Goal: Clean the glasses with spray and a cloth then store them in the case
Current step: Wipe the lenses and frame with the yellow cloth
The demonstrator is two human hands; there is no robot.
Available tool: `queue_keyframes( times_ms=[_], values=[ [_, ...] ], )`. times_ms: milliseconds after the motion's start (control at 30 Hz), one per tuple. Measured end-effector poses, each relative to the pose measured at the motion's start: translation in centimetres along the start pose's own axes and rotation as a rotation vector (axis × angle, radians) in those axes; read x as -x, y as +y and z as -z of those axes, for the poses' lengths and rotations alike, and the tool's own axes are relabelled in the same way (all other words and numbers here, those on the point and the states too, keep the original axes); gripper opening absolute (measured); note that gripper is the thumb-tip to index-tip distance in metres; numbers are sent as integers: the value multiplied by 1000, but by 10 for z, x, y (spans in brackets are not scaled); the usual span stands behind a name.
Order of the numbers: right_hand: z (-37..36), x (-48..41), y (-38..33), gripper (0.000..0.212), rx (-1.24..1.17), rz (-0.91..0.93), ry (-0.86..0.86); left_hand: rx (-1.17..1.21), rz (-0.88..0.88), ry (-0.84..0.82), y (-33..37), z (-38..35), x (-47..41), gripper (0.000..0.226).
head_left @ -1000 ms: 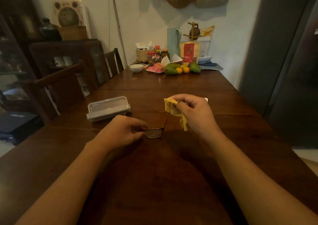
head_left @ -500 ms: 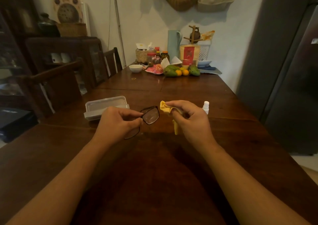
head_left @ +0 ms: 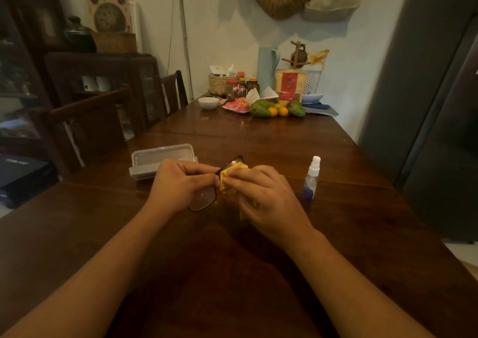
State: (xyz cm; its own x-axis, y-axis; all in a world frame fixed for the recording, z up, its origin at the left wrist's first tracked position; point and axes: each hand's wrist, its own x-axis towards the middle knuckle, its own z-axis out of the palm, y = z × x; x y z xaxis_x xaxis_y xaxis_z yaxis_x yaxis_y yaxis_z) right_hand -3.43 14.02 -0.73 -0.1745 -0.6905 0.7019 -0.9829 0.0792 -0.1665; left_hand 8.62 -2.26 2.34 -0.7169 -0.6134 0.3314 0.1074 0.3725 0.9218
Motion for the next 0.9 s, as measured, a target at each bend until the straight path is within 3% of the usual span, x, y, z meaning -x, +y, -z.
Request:
queue_keyframes(
  times_ms=[233, 500, 700, 900],
  values=[
    [4, 3, 12, 46, 80, -129, 80, 68, 14, -71, 3, 0, 5, 16],
    [2, 3, 4, 46, 132, 41, 23, 60, 48, -46, 7, 3, 5, 14],
    [5, 3, 7, 48, 157, -69, 80, 55, 13, -75, 11, -2, 10, 16],
    [-1, 5, 6, 47, 128, 103, 52, 117, 49, -30, 16, -2, 12, 18]
  ],
)
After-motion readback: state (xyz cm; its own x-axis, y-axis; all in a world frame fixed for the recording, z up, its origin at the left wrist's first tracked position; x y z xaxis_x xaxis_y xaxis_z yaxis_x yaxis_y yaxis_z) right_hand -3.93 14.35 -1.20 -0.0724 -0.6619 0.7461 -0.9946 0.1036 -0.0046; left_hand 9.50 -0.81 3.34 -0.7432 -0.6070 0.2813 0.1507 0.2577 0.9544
